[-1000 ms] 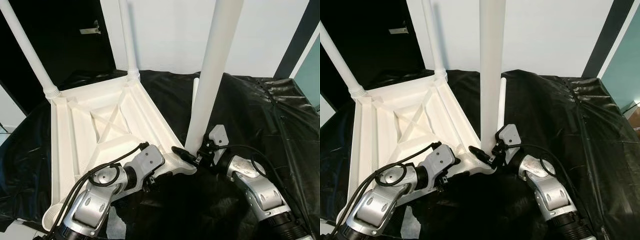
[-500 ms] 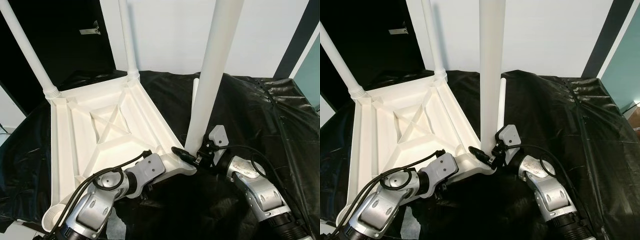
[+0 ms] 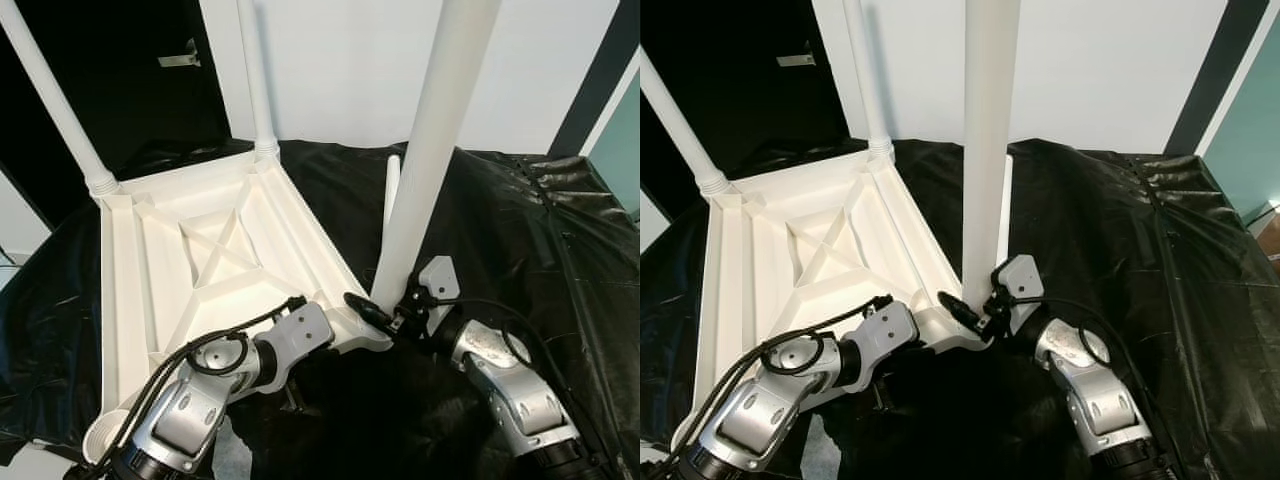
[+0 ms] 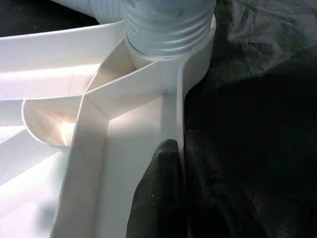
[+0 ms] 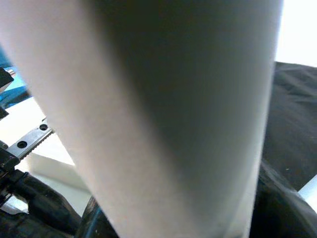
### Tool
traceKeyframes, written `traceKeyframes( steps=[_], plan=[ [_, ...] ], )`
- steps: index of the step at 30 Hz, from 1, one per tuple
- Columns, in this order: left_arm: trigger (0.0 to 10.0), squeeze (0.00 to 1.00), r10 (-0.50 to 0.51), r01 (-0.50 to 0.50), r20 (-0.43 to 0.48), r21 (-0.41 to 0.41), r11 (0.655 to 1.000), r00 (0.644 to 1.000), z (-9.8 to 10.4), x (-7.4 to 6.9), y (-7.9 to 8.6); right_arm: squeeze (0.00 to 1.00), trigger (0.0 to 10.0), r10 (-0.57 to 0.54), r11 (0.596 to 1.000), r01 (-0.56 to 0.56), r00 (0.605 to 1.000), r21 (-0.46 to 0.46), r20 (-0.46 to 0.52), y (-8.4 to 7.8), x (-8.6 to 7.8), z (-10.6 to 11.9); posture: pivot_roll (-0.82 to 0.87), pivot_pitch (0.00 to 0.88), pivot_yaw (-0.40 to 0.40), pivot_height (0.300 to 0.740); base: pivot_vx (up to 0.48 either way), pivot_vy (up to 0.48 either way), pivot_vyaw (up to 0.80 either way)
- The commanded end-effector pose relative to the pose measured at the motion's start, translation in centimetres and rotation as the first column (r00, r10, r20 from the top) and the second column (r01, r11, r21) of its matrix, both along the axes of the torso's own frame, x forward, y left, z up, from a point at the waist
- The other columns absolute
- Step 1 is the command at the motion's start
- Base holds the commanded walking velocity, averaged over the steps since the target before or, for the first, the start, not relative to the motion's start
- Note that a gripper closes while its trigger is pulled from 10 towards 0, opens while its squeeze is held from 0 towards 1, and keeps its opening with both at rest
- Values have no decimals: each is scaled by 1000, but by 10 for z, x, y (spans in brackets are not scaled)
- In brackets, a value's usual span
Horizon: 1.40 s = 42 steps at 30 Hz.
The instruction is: Building children table
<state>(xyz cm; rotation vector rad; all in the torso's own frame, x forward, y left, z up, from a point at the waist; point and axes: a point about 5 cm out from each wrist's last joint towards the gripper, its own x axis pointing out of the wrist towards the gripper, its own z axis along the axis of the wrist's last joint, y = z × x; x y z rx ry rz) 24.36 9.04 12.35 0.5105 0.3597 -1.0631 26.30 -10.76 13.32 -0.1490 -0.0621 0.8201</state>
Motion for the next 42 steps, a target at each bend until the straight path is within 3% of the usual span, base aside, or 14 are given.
traceKeyframes(
  steps=[1, 11, 18, 34, 42],
  plan=[
    [0, 0, 48, -48, 43, 3, 999, 998, 3, 6, 3, 0, 10000, 20, 1000, -21, 991, -8, -135, 9, -8, -26, 3, 0, 21, 740, 0, 0, 0],
    [0, 0, 15, -15, 37, 9, 1000, 999, 3, 4, 4, 0, 10000, 20, 999, -13, 984, 39, -179, 4, -2, -25, 4, 0, 22, 740, 0, 0, 0],
    [0, 0, -14, 14, 31, 26, 1000, 999, 4, 6, 13, 0, 10000, 104, 994, -105, 969, 9, -226, -11, 9, -25, 12, 0, 17, 740, 0, 0, 0],
    [0, 0, -38, 38, 16, 29, 999, 999, 3, 2, 19, 0, 10000, 253, 966, -257, 926, 21, -281, -15, 8, -29, 26, 0, 16, 740, 0, 0, 0],
    [0, 0, -54, 54, 14, 38, 998, 998, 5, 3, 24, 0, 10000, 314, 947, -320, 907, 24, -280, -23, 17, -26, 29, 0, 21, 740, 0, 0, 0]
  ],
)
